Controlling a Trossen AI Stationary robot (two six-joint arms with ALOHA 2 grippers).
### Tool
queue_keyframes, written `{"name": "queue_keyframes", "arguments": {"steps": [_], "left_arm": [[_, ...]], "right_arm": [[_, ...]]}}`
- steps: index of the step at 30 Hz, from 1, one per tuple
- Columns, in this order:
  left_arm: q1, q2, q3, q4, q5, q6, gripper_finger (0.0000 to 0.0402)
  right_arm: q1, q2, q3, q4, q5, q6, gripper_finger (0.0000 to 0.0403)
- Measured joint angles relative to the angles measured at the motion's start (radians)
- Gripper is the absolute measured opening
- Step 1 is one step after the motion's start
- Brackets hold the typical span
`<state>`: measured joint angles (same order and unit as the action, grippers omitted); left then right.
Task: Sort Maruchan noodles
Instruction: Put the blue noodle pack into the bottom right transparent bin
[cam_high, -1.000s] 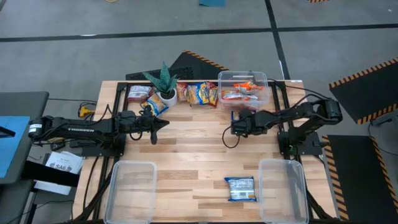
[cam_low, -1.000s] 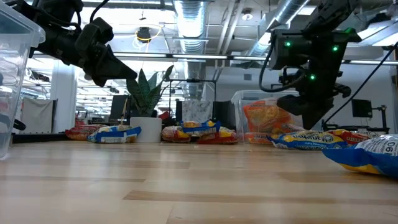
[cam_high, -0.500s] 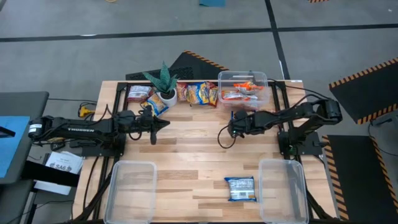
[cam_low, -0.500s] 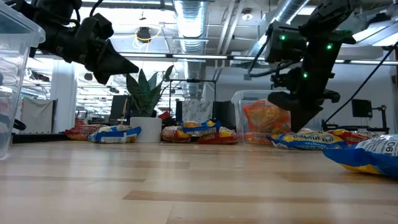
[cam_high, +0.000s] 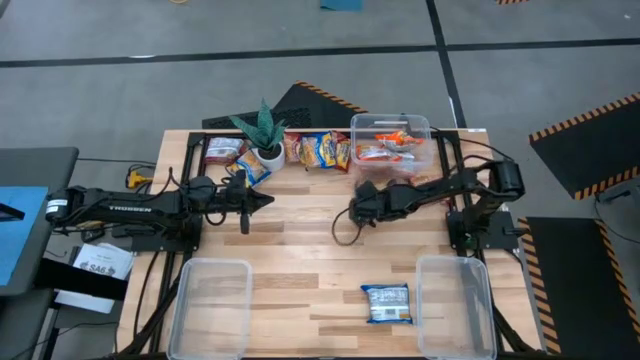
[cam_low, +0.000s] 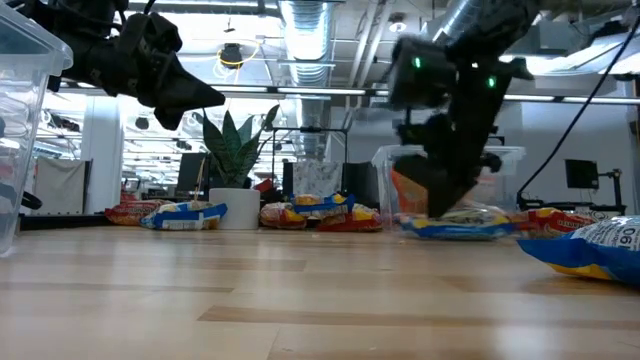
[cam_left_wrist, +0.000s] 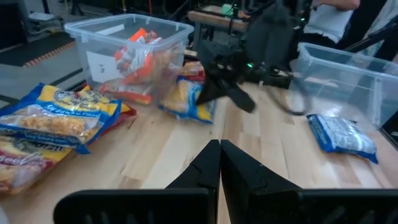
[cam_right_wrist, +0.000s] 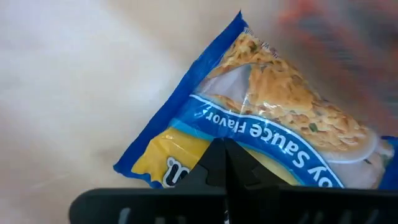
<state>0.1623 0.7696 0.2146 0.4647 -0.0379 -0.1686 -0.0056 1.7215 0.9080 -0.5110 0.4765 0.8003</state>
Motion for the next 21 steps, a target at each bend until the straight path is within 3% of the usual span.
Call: {"name": "queue_keyframes", "arguments": {"steps": [6, 14, 17, 21], "left_arm": [[0.0, 0.0, 0.0, 0.002, 0.006, 0.001, 0.0], [0.0, 0.0, 0.0, 0.022, 0.007, 0.005, 0.0], [0.0, 0.0, 0.0, 0.022, 0.007, 0.004, 0.0], [0.0, 0.0, 0.0, 0.025, 0.007, 0.016, 0.0]], "right_arm": [[0.054, 0.02, 0.075, 0.141, -0.161, -0.118, 0.0006], [0.085, 0.208, 0.211, 0.41, -0.323, -0.311, 0.0007], [0.107, 0.253, 0.296, 0.398, -0.376, -0.412, 0.0013], [0.137, 0.238, 0.372, 0.337, -0.364, -0.478, 0.0012]]}}
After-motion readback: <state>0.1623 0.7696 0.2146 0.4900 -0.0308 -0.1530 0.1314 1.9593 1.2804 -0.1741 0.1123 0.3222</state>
